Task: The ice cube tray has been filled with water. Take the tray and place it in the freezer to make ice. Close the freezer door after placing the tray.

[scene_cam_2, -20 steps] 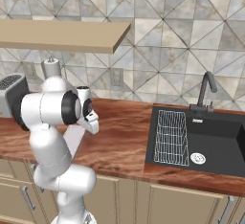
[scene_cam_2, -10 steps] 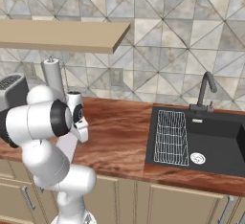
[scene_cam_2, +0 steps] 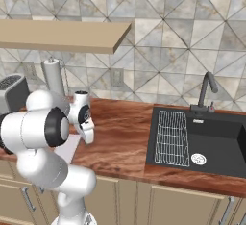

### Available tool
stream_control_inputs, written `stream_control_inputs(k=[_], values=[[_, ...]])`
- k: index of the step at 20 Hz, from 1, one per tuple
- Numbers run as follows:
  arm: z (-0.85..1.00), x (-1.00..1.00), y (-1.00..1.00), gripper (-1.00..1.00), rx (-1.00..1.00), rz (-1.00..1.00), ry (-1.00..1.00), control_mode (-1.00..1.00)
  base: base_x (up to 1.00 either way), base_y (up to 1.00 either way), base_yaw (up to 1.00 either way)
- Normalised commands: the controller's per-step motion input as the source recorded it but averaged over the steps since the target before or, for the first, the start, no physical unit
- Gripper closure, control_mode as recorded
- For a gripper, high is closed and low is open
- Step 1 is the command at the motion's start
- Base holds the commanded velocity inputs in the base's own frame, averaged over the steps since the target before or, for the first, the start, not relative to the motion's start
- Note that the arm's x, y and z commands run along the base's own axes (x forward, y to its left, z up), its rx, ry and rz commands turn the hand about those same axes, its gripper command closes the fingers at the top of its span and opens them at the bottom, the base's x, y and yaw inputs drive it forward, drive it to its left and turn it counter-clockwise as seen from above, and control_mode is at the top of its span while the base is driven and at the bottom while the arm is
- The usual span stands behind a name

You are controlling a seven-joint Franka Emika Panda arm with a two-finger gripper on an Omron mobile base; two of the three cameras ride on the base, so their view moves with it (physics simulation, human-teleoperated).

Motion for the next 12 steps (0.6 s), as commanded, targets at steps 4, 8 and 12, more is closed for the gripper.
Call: stream_control_inputs(k=[4, 8, 12], values=[[0.16, 0.00, -0.43, -1.00, 0.00, -0.06, 0.00, -1.00, 0.00, 0.00, 0.00], [0.30, 0.01, -0.30, -1.00, 0.00, -0.01, -0.02, -1.00, 0.00, 0.00, 0.00], [0.36, 0.05, -0.13, -1.00, 0.00, 0.00, -0.11, -1.00, 0.00, 0.00, 0.00]])
